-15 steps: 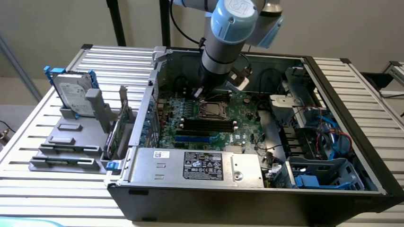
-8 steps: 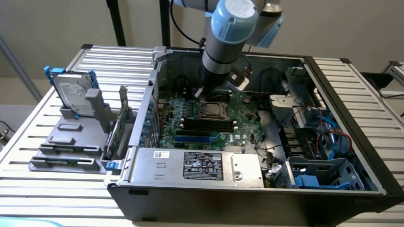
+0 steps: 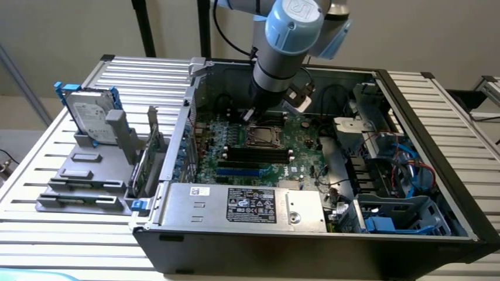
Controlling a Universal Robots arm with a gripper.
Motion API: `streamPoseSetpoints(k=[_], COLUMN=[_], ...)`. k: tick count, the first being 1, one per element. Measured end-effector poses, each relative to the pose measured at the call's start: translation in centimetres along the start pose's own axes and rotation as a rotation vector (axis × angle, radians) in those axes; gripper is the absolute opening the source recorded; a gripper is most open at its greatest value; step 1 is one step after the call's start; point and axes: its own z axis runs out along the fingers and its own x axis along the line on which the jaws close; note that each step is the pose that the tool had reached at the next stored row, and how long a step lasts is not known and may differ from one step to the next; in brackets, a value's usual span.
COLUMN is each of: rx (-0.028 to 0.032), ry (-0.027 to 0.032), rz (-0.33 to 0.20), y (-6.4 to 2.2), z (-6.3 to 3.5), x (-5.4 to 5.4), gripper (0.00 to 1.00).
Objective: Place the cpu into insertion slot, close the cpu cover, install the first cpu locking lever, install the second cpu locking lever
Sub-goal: 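Install the first cpu locking lever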
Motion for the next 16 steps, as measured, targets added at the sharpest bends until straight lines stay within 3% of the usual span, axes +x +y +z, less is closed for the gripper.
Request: streamPoseSetpoints(k=[16], rx=[-0.0082], ry=[-0.0109], rz=[0.001], y=[0.7], z=[0.04], x=[0.48], gripper=[0.11])
